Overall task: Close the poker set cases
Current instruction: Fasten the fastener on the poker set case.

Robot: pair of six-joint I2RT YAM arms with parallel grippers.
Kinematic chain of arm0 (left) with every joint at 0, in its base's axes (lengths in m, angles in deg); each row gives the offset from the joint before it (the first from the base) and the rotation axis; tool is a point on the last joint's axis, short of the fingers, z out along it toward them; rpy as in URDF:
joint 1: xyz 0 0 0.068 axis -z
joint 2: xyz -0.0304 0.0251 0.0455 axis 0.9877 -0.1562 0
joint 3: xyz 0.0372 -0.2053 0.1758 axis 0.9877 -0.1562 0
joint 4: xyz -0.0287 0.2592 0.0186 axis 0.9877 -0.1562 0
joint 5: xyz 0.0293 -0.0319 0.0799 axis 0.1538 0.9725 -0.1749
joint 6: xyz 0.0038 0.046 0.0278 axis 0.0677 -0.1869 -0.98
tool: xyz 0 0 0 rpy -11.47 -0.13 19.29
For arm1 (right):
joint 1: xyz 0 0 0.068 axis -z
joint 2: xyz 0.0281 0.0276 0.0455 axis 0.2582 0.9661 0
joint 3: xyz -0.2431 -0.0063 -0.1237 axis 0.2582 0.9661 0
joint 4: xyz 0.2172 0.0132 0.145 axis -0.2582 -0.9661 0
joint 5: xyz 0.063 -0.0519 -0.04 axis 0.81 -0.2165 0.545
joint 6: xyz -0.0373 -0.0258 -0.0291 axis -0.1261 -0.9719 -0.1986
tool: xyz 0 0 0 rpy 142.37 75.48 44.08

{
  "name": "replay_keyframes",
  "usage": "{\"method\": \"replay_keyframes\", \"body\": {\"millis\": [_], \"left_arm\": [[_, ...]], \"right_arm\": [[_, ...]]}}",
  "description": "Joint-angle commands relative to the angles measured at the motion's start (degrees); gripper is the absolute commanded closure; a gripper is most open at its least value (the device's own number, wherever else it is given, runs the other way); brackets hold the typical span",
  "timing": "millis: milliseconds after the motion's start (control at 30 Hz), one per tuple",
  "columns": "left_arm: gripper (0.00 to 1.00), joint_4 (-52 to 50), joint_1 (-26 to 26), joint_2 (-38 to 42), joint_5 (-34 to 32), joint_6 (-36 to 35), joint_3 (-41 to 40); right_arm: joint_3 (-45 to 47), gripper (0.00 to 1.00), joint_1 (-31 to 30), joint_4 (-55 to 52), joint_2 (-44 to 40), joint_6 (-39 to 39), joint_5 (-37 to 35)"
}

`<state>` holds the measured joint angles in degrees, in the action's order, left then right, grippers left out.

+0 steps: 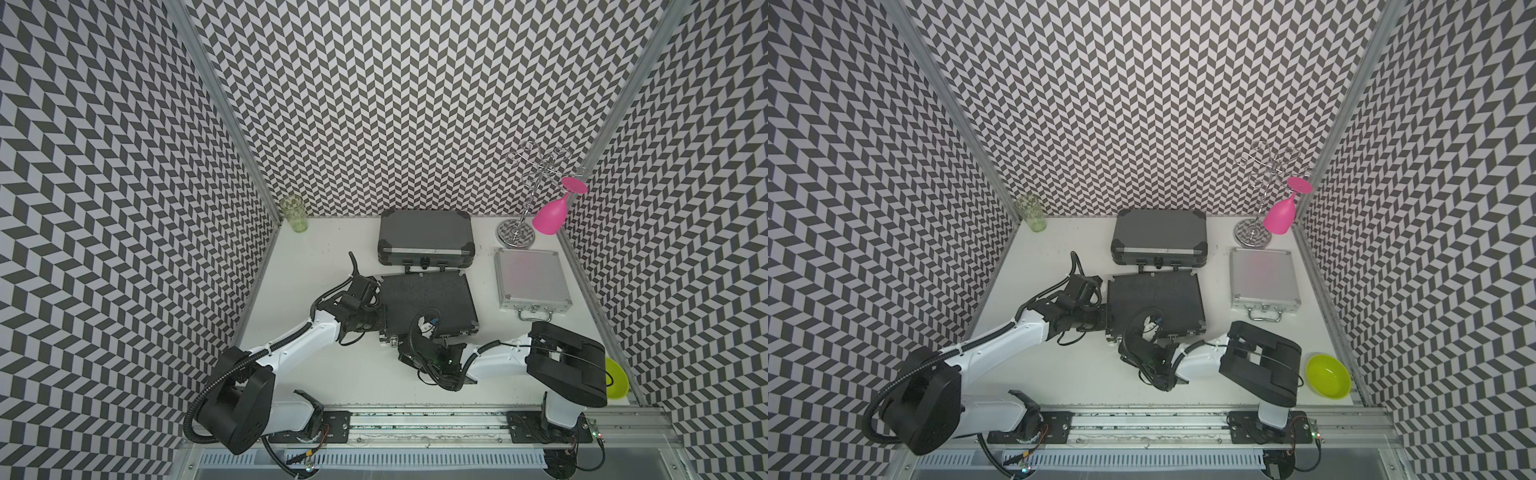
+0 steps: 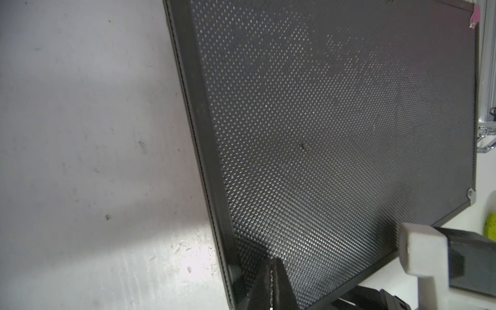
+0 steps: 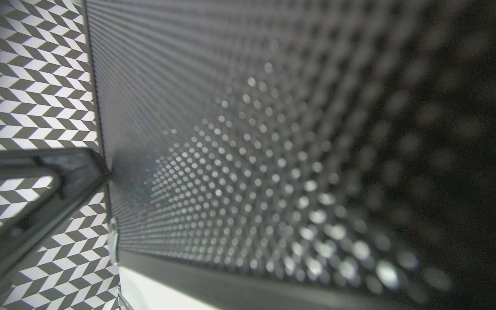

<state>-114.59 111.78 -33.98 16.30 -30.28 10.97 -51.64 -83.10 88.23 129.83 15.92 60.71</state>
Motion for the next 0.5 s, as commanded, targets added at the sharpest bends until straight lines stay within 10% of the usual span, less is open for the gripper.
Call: {"method": "replay_keyframes", "body": {"millis": [0, 467], "left_arm": [[0.91, -6.1, 0.6, -0.9, -0.8, -0.5, -0.6], [0.92, -6.9, 0.6, -0.9, -1.5, -1.4, -0.2]], "right_arm": [[-1.0, 0.82, -0.2, -2.4, 2.5, 0.7, -0.7], [0.3, 0.78, -2.0, -5.2, -3.2, 2.1, -4.2]]}}
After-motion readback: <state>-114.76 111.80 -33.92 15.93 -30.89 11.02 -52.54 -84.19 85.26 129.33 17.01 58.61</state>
